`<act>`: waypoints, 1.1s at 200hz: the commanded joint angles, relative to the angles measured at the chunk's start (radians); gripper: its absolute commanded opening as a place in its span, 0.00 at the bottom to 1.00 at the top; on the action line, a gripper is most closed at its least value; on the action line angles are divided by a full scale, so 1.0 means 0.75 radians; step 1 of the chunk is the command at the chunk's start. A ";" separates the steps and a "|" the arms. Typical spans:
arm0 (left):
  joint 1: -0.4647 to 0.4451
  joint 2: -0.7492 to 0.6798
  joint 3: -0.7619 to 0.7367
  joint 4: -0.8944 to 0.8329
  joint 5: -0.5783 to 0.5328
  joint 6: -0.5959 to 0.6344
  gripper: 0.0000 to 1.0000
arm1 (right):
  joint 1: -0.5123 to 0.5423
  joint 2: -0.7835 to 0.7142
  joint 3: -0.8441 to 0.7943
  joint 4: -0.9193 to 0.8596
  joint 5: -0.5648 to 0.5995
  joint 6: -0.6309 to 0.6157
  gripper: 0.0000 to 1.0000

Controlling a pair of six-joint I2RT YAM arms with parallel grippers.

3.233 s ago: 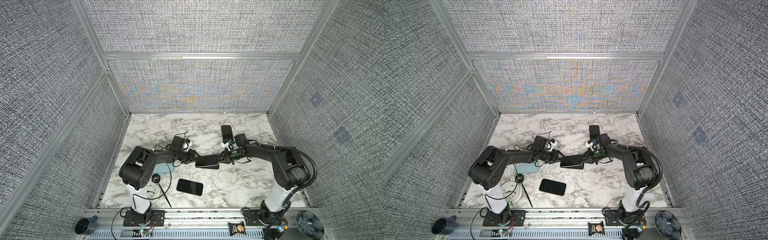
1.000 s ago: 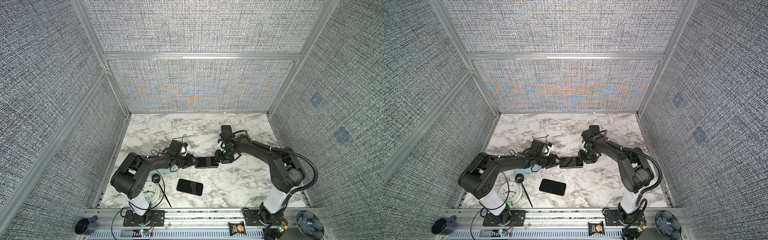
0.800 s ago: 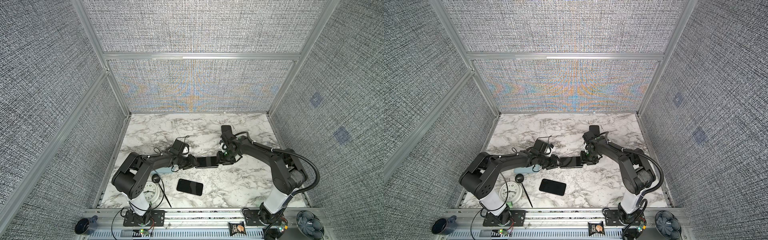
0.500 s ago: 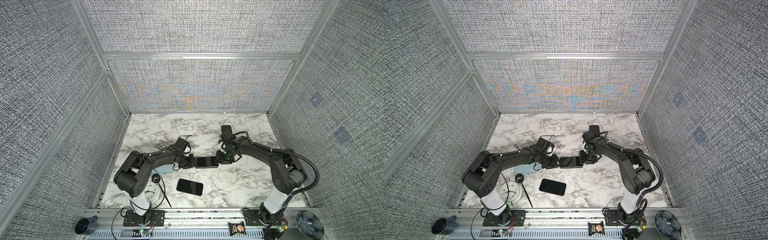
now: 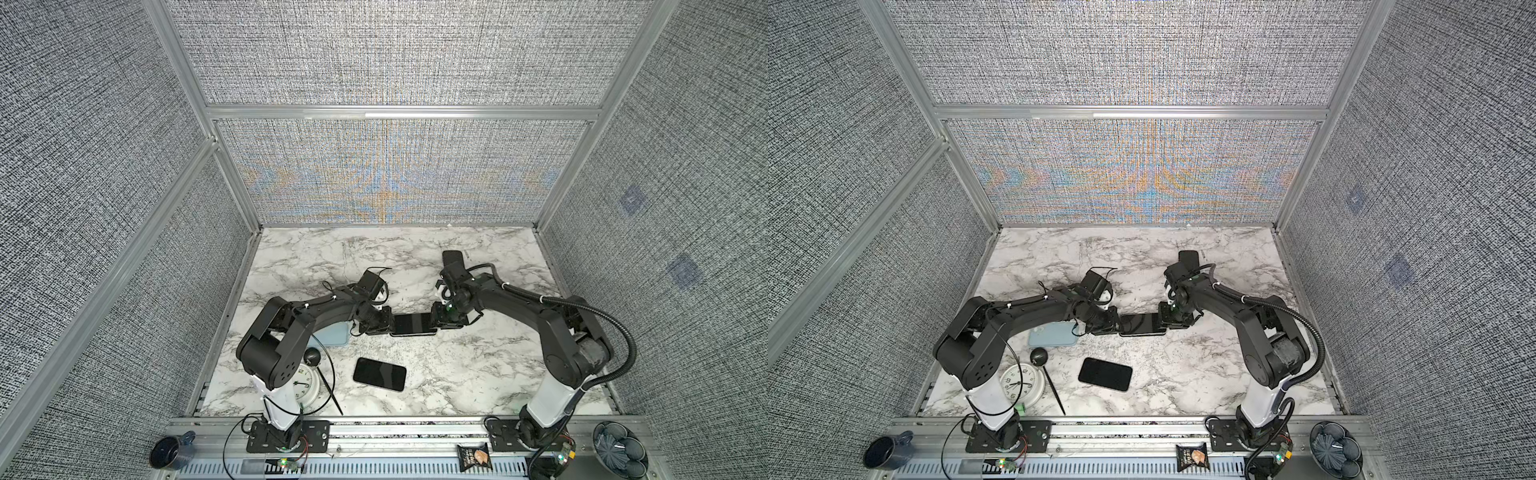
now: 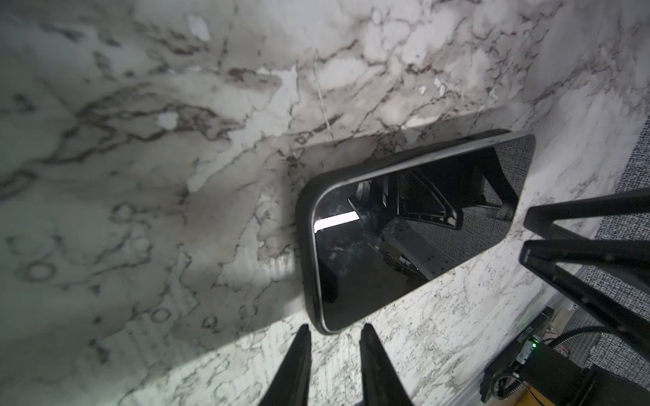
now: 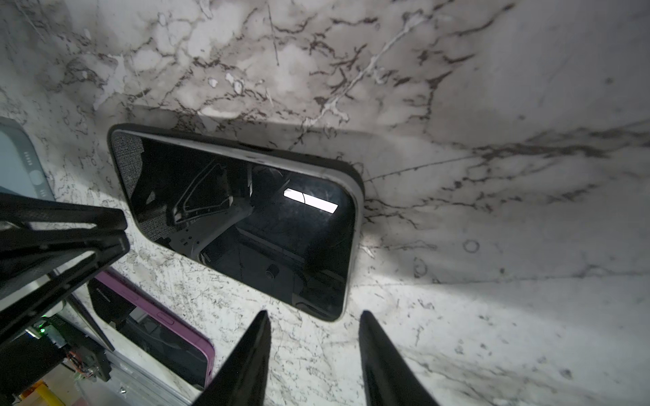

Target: Put the phone into the phone case

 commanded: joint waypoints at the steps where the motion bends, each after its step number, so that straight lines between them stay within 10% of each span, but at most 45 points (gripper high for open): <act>1: -0.004 0.012 0.020 -0.057 -0.044 0.020 0.24 | 0.001 0.006 -0.002 0.006 -0.012 -0.012 0.45; 220: -0.092 0.132 0.215 -0.305 -0.222 0.077 0.30 | -0.011 -0.025 -0.054 0.054 -0.037 -0.013 0.44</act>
